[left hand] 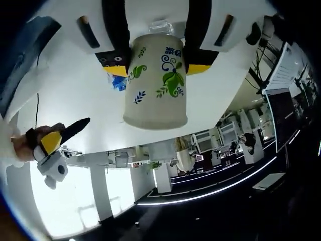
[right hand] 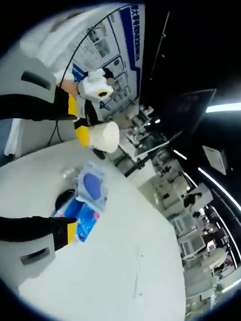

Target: Arrange the tabletop items into an orderly group along one side of the table until the central work area is clear of visible clutter.

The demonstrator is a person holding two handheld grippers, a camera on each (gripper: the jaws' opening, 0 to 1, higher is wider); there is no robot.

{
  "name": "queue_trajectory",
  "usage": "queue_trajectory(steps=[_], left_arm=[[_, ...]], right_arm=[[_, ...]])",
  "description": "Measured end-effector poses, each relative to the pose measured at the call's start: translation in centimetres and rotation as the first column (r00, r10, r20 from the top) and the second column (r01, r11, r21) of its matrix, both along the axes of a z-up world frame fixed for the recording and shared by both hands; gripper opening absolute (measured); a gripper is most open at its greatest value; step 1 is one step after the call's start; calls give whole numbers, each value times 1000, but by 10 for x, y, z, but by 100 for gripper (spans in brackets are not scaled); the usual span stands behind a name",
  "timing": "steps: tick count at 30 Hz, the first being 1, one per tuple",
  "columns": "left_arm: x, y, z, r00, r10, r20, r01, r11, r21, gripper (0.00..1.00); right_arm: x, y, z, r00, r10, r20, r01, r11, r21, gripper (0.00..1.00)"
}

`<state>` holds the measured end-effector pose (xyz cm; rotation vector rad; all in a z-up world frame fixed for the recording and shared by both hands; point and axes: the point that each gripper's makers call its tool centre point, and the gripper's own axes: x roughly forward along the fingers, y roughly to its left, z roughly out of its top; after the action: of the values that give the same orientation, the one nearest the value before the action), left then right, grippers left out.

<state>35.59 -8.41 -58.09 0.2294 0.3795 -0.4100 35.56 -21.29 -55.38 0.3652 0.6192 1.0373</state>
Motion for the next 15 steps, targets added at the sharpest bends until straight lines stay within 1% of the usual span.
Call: queue_trajectory(steps=[2,4,7,8,11,12,15], left_arm=[[-1,-1,-4,1000,-12,-11,12,1000,6,41],[-4,-7,-4,1000,-24,-17,24,1000,2,41],[-6,-15,-6,999,-44,-21,44,999,12,41],[-7,-19,-7,998,-55,-24,55,998,26,41],[-9,-27,-8,997,-72,-22,73,996,44,41],[-10,-29,-7,997,-76,-22,77,996,48,41],[-12,-37,-8,996,-92,-21,93,994,65,41]], right_arm=[[1,7,8,999,29,29,-29,1000,-5,75],[1,13,14,996,65,53,-64,998,-10,71],[-1,22,20,991,110,74,-109,994,-23,66],[-3,26,22,986,140,85,-138,990,-28,64],[-6,34,27,975,194,108,-190,981,-48,58],[-7,37,29,963,231,135,-224,972,-70,55],[-10,45,32,941,293,169,-277,955,-109,48]])
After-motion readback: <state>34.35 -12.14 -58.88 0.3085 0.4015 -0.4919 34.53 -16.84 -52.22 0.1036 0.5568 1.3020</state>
